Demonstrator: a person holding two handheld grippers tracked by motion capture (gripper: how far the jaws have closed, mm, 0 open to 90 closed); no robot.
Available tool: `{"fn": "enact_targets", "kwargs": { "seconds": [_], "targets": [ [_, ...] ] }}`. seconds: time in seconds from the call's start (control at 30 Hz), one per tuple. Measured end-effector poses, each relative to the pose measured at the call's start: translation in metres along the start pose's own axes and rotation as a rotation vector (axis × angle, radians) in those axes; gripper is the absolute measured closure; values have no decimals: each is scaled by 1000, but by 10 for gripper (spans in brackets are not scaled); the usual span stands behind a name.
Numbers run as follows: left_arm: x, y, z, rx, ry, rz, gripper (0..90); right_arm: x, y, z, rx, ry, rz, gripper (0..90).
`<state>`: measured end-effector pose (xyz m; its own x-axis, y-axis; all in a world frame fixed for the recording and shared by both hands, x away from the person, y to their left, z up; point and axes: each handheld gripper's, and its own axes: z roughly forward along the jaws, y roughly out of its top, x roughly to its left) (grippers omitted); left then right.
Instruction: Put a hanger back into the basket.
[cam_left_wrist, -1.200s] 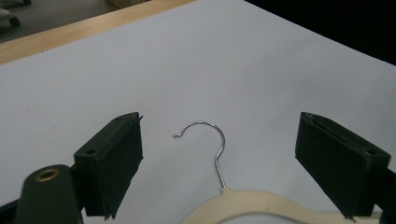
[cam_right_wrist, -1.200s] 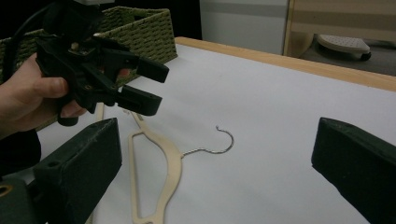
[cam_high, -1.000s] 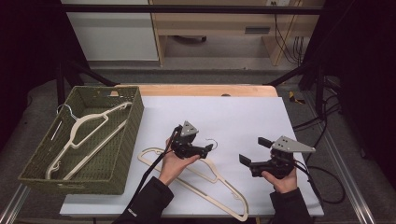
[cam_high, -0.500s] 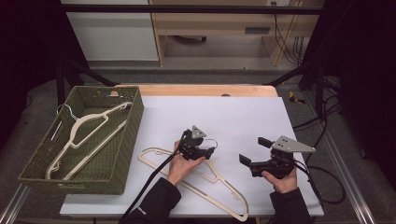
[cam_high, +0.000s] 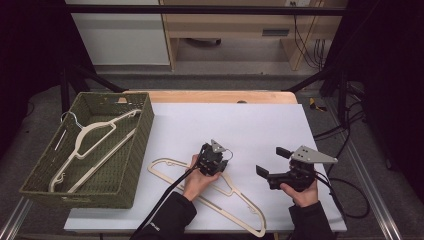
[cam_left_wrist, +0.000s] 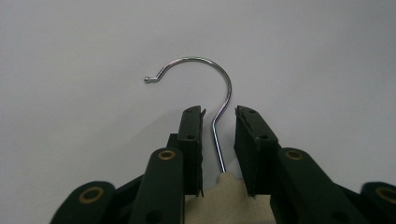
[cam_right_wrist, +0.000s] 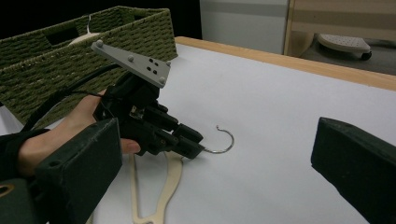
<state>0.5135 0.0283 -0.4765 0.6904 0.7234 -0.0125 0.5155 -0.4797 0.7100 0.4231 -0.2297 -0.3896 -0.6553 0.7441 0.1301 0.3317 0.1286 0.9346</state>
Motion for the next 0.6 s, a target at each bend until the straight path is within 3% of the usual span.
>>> {"fn": "enact_targets", "kwargs": {
  "seconds": [0.27, 0.4, 0.6],
  "targets": [
    [-5, -1, -1, 8, 19, -9, 808, 0, 0, 0, 1, -1, 0, 26],
    [-11, -3, 0, 1, 61, -4, 813, 0, 0, 1, 1, -2, 2, 26],
    [-11, -3, 0, -4, 66, -62, 840, 3, 1, 2, 2, 7, -7, 26]
  ]
}}
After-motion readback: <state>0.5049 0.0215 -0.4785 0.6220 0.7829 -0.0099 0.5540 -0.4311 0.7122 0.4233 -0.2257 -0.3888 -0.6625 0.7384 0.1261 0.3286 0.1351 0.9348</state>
